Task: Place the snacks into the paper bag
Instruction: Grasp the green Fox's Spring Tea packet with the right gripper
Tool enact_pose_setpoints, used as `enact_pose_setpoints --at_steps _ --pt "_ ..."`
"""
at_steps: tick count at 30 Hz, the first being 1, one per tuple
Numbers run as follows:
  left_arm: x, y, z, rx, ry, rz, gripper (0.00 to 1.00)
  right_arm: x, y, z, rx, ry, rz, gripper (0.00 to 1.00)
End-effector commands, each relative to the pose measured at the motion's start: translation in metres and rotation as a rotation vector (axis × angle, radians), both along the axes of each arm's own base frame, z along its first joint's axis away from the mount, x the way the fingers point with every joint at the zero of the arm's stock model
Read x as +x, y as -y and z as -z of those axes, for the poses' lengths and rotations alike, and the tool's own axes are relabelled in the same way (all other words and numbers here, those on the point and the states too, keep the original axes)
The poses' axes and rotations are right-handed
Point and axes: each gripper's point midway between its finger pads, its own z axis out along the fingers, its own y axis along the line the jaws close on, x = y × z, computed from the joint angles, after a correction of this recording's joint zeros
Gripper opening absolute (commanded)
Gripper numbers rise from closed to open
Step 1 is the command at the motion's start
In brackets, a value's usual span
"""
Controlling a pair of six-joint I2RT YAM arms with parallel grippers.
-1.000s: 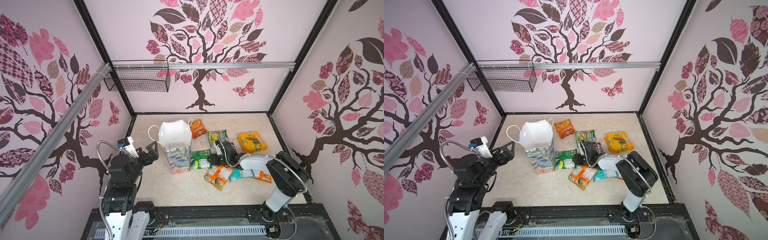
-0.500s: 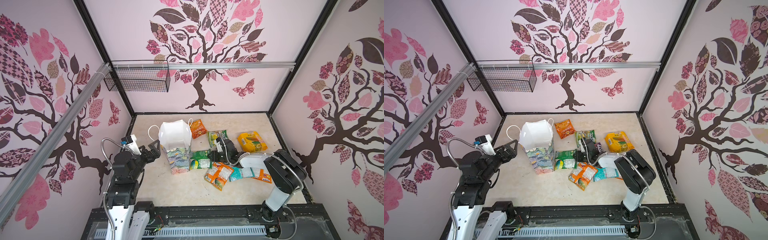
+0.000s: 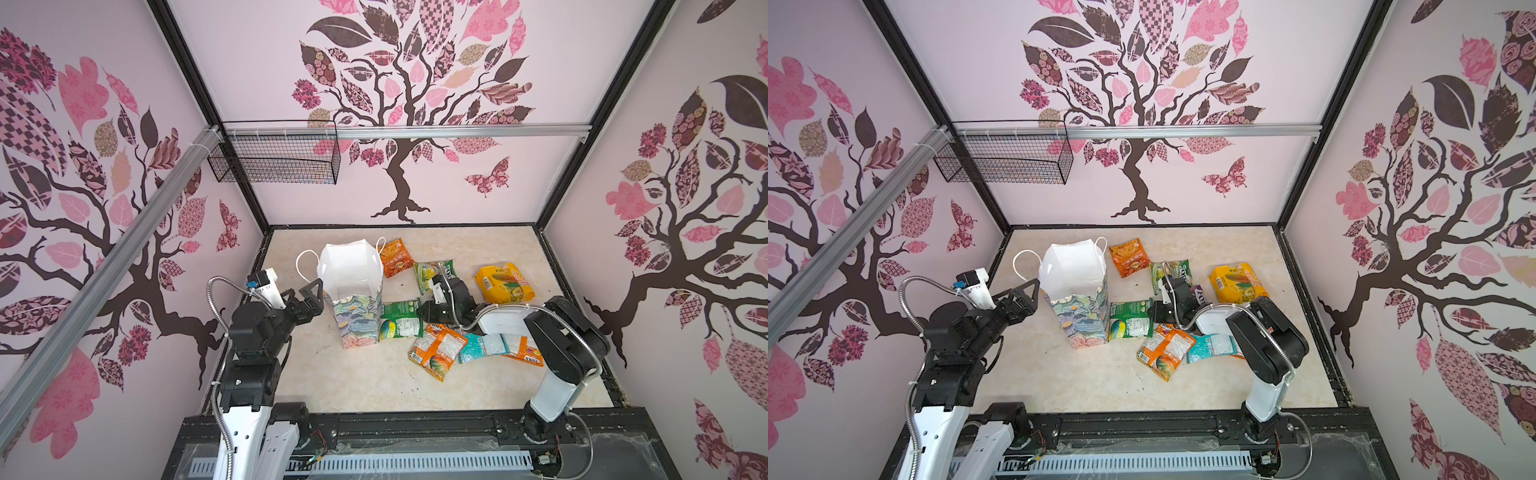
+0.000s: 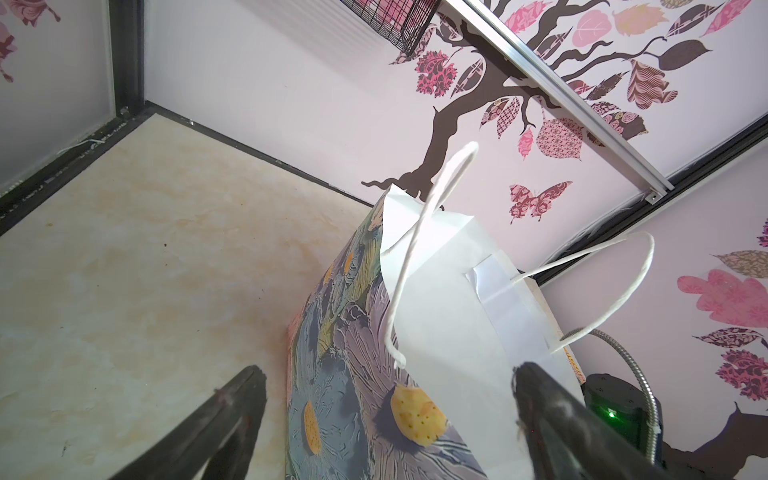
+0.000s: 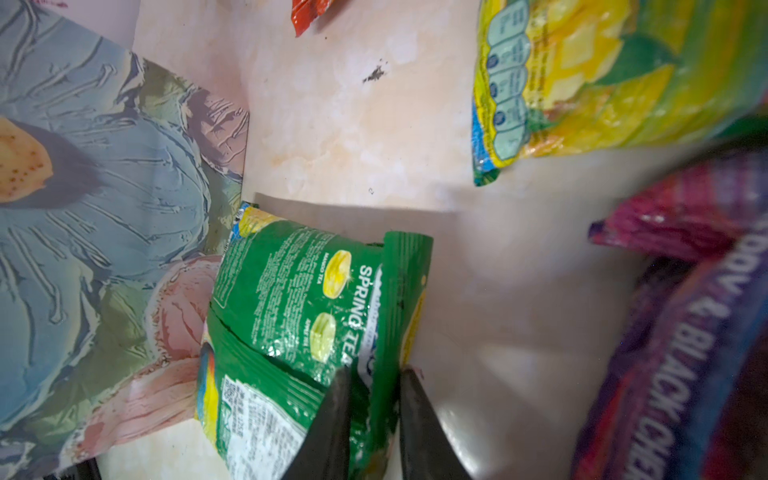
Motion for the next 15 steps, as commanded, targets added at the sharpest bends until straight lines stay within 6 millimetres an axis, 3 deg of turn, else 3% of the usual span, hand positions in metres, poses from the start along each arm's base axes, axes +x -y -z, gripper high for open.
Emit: enact_pose_setpoints --at_steps 1,5,8,15 --pt "0.001 0.000 0.001 0.033 -0.020 0.008 0.95 0.004 -0.002 -0.001 0.010 0.010 -0.011 0.13" --pt "-0.001 -0.005 -0.006 0.100 -0.072 0.000 0.94 0.004 -0.001 -0.005 0.020 0.015 -0.014 0.00" --pt "0.001 -0.007 -0.011 0.121 -0.071 -0.004 0.89 0.003 -0.004 -0.010 0.036 0.016 -0.026 0.00" --pt "0.010 0.012 -0.013 0.122 -0.067 0.113 0.81 0.000 -0.008 -0.026 0.078 0.037 -0.047 0.00"
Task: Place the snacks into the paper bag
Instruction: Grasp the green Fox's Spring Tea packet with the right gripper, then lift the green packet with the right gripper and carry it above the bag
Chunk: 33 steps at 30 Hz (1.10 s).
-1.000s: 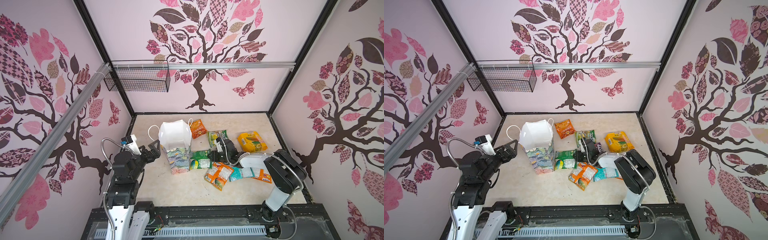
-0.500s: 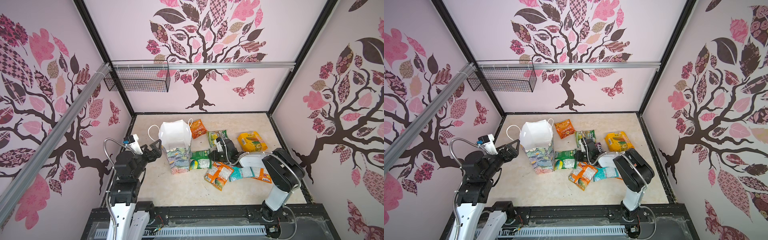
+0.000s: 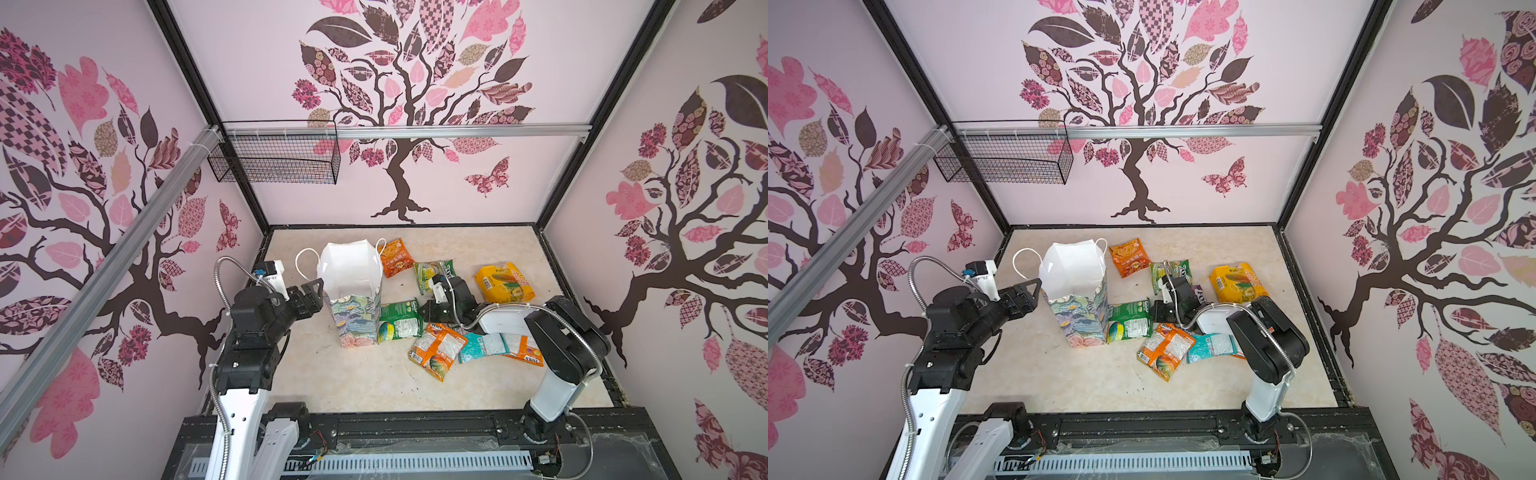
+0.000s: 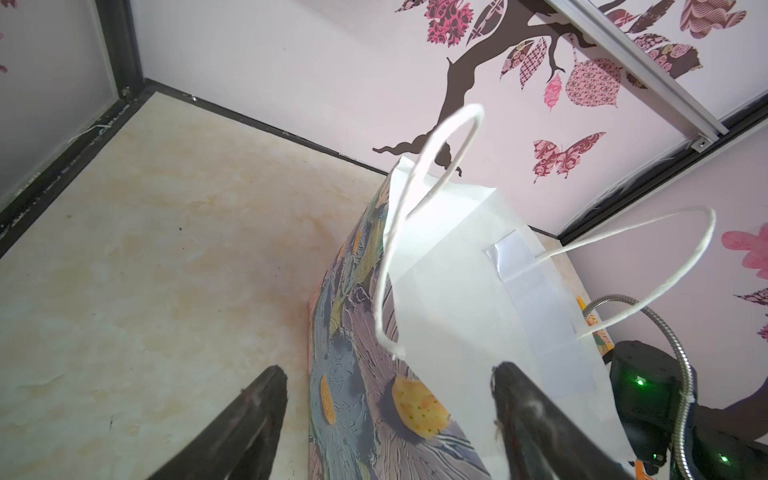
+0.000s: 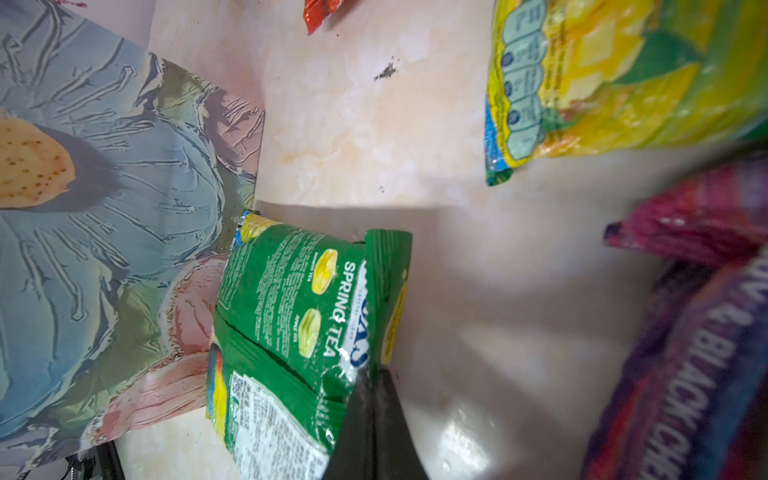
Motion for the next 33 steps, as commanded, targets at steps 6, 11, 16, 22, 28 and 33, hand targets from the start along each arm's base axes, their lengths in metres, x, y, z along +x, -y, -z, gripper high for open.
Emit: enact_pose_setpoints --at_steps 6,11,16,22,28,33 --pt "0.003 0.009 -0.022 0.068 0.038 0.084 0.79 -0.001 -0.001 -0.047 0.069 0.096 -0.011 0.00" --pt "0.003 0.006 -0.026 0.086 0.062 0.071 0.78 -0.002 0.000 -0.075 0.122 0.143 0.007 0.00" --pt "0.005 0.003 -0.012 0.058 0.049 0.045 0.73 -0.008 0.001 -0.102 0.180 0.182 0.011 0.00" --pt "0.004 0.001 -0.009 0.073 0.034 0.035 0.63 -0.015 0.005 -0.133 0.227 0.227 0.018 0.00" --pt "0.001 0.003 -0.010 0.060 0.051 0.044 0.61 -0.023 0.009 -0.157 0.256 0.261 0.024 0.00" --pt "0.001 0.002 -0.009 0.062 0.050 0.041 0.61 -0.031 0.007 -0.176 0.267 0.296 0.006 0.00"
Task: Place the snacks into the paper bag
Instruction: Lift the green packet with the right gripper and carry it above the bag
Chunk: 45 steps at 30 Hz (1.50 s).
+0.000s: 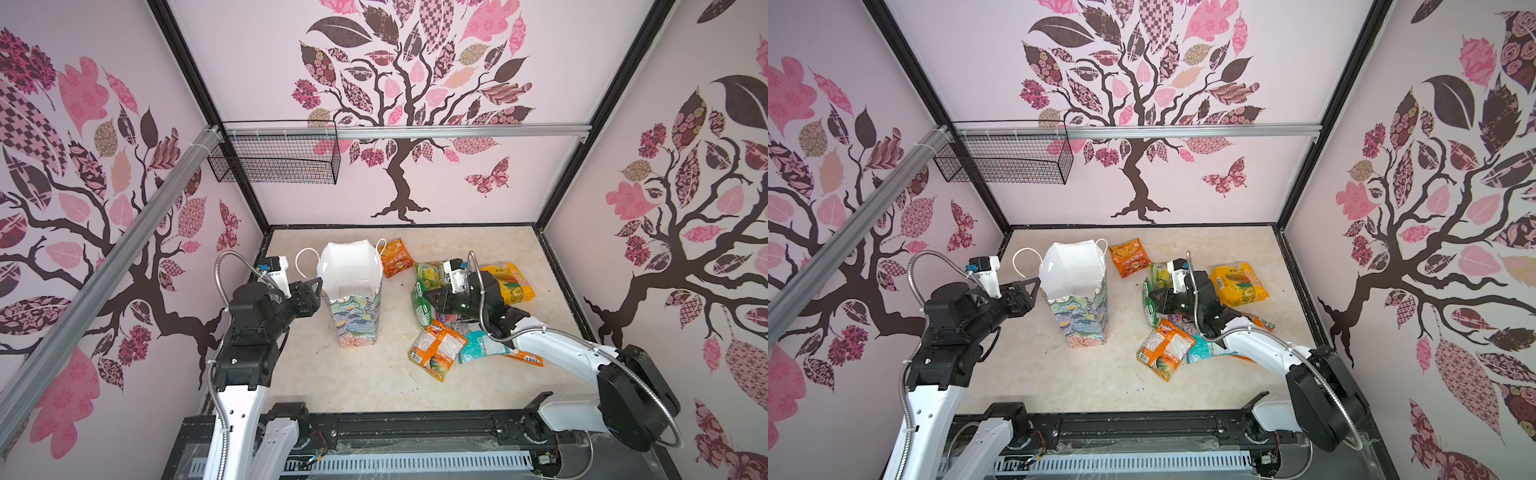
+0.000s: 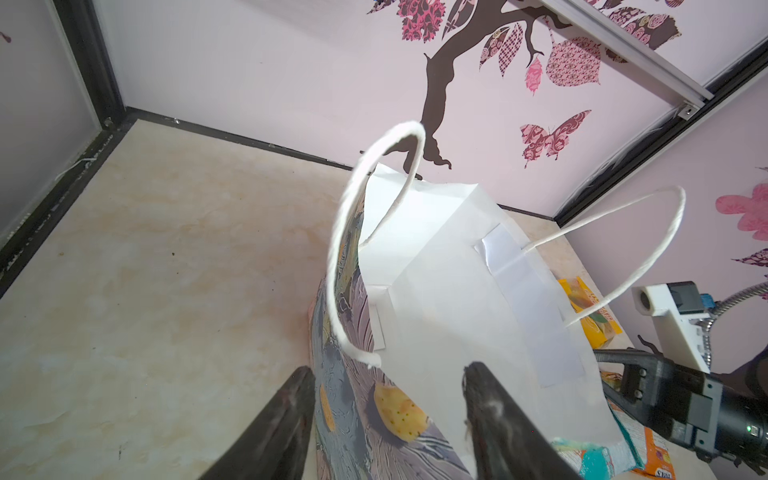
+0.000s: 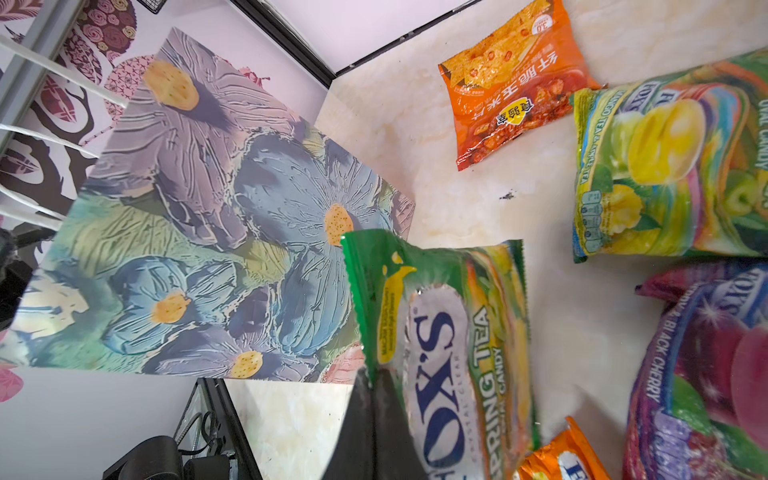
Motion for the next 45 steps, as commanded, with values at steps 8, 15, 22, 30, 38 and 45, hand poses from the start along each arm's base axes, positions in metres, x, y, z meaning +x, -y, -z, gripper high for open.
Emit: enact_pose_setpoints --at_steps 8,15,22,30,38,45 --pt "-0.001 -0.006 0.004 0.019 0.010 -0.029 0.60 -0.023 -0.004 -0.078 0.064 0.138 -0.029 0.00" --pt "0.000 -0.005 0.006 0.016 0.000 -0.026 0.61 -0.046 0.007 -0.127 0.135 0.223 -0.017 0.00" --pt "0.000 -0.005 0.006 0.011 0.004 -0.025 0.62 -0.055 0.015 -0.144 0.167 0.250 -0.008 0.00" --pt "0.001 -0.005 0.008 0.012 -0.003 -0.024 0.63 -0.056 0.011 -0.158 0.200 0.262 -0.030 0.00" --pt "0.001 -0.009 0.009 0.017 -0.013 -0.041 0.65 -0.053 0.002 -0.187 0.228 0.303 -0.056 0.00" --pt "0.001 -0.008 0.009 0.012 -0.013 -0.034 0.66 -0.058 -0.001 -0.217 0.239 0.354 -0.078 0.00"
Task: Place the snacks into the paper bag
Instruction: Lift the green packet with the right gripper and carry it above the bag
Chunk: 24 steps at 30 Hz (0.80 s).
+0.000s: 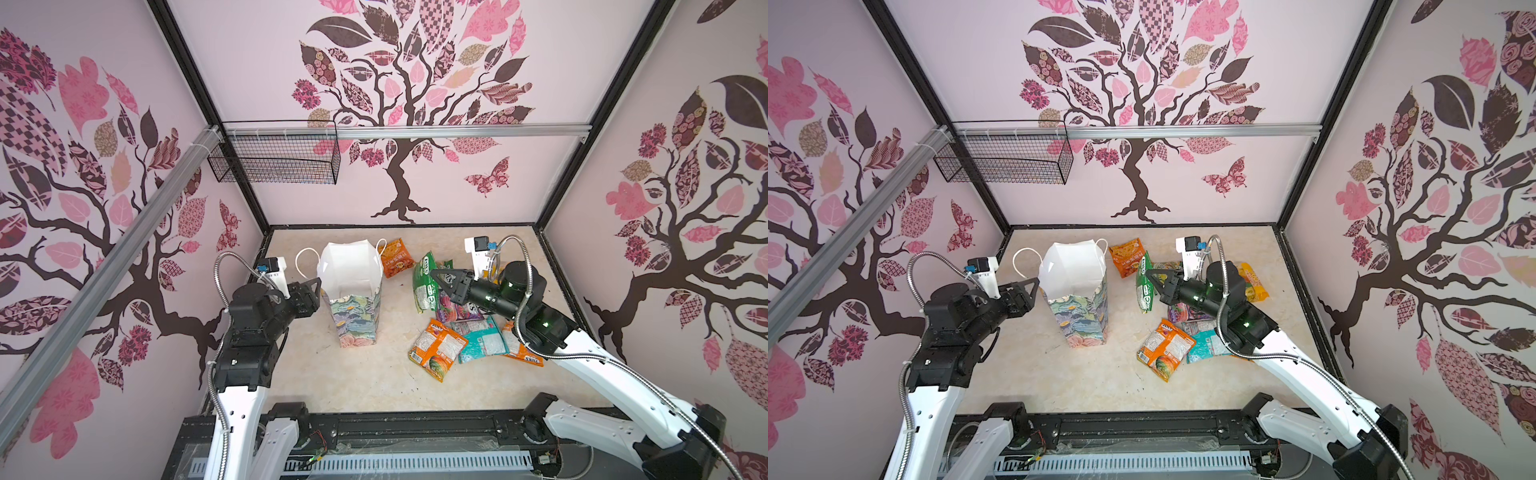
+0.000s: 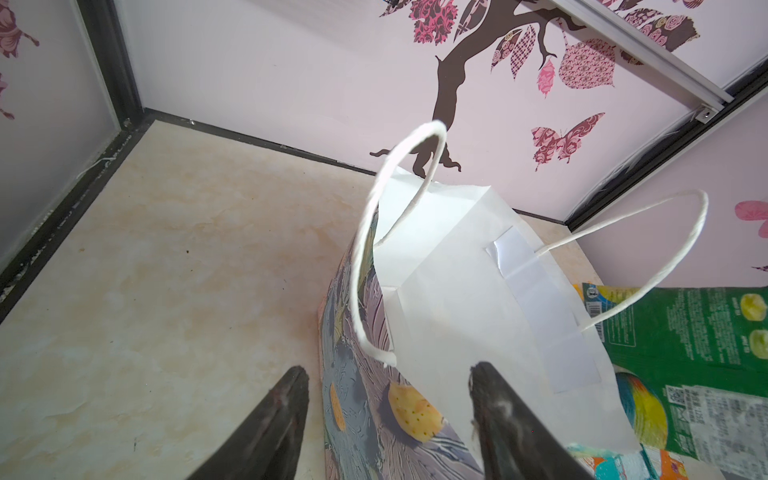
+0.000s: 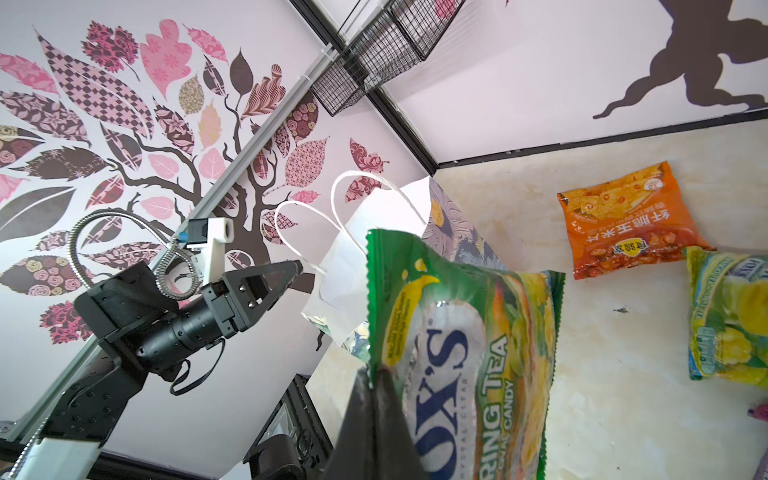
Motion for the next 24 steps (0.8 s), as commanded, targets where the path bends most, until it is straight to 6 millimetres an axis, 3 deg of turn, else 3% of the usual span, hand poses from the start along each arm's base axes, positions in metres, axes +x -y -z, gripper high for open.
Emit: enact_pose_setpoints --at_steps 1,9,16,24 --pt "0.001 -0.001 0.006 -0.001 -0.008 -0.002 0.66 -0.006 -0.003 -0.048 0.045 0.114 -0.022 0.00" --pt "0.002 0.002 0.006 -0.010 -0.007 0.017 0.64 -0.010 -0.011 -0.106 0.079 0.225 -0.049 0.00" --pt "0.003 0.003 0.008 -0.016 -0.015 0.024 0.63 -0.007 -0.027 -0.138 0.084 0.291 -0.051 0.00" --pt "0.002 0.005 0.008 -0.020 -0.006 0.032 0.63 -0.024 -0.064 -0.181 0.111 0.392 -0.104 0.00"
